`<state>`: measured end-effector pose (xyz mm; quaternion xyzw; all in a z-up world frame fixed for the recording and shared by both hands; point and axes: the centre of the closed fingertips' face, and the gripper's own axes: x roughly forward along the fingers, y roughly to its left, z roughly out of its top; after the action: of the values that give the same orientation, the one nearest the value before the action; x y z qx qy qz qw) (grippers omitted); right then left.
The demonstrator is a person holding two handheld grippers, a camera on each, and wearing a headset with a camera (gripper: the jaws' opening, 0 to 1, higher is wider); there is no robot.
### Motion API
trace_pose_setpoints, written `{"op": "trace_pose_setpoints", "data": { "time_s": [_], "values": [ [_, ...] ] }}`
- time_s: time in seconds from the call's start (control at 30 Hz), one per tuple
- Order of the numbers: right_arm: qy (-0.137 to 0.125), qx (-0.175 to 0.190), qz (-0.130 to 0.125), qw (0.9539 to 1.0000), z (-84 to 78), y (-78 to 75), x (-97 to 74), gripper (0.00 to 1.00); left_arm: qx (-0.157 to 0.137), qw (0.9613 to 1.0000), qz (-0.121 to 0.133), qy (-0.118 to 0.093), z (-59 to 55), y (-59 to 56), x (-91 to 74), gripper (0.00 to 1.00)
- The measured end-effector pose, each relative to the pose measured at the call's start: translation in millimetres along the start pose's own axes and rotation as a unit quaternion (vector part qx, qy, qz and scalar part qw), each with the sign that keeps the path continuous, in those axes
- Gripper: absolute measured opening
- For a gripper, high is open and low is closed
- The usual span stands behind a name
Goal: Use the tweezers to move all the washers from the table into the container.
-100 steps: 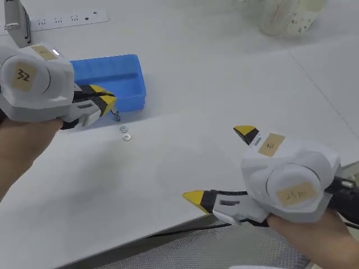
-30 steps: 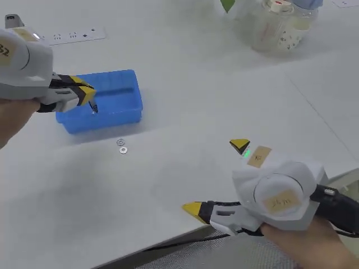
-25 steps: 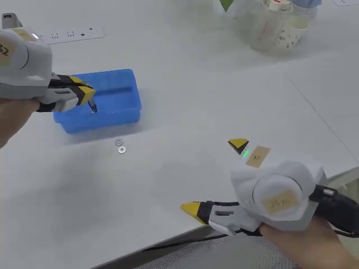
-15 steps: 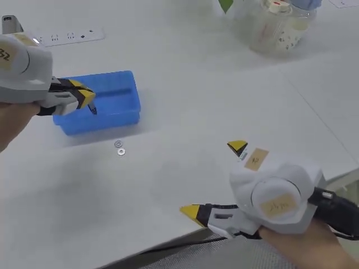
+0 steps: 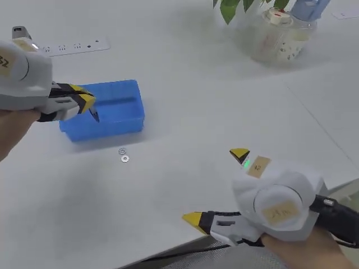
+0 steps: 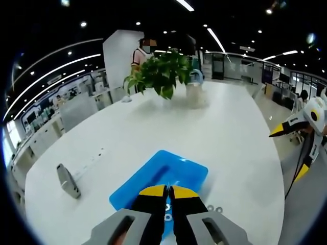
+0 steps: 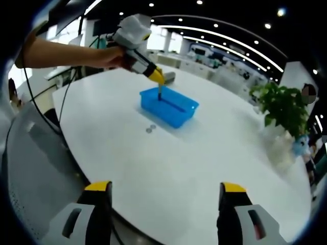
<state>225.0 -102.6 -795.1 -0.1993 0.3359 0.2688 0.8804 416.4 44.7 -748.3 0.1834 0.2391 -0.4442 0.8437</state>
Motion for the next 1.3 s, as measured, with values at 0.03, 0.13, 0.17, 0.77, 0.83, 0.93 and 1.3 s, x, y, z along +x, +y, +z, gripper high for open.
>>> {"op": "trace_pose_setpoints", "data": {
  "time_s": [0.03, 0.13, 0.17, 0.77, 0.83, 0.93, 1.3],
  "values": [
    [0.0, 0.0, 0.0, 1.0, 0.1, -0.2, 0.0, 0.84, -0.002, 1.0, 0.001, -0.003, 1.4, -0.7, -2.2, 0.0],
    [-0.003, 0.002, -0.002, 1.0, 1.0, -0.9, -0.2, 0.84, -0.007, 0.9999, 0.003, -0.011, 5.2, -4.0, -9.0, 0.0],
    [-0.004, 0.003, -0.002, 1.0, 1.4, -1.1, -0.4, 0.84, -0.008, 0.9999, 0.002, -0.014, 6.1, -5.6, -10.9, 0.0],
    [-0.031, 0.04, 0.01, 0.9987, 9.4, -1.4, -3.8, 0.87, 0.011, 0.9988, -0.001, -0.047, 29.3, -44.8, -37.4, 0.0],
    [-0.029, 0.038, 0.01, 0.9988, 8.7, -0.8, -3.3, 0.87, 0.011, 0.9988, 0.0, -0.048, 29.7, -45.1, -38.4, 0.0],
    [-0.025, 0.03, 0.007, 0.9992, 7.7, -0.5, -2.9, 0.86, 0.007, 0.9986, -0.003, -0.052, 31.5, -47.5, -39.9, 0.0],
    [-0.019, 0.023, 0.005, 0.9995, 5.9, -0.8, -2.2, 0.84, -0.014, 0.9986, -0.029, -0.041, 13.0, -66.9, -25.7, 0.0]
  ]
}}
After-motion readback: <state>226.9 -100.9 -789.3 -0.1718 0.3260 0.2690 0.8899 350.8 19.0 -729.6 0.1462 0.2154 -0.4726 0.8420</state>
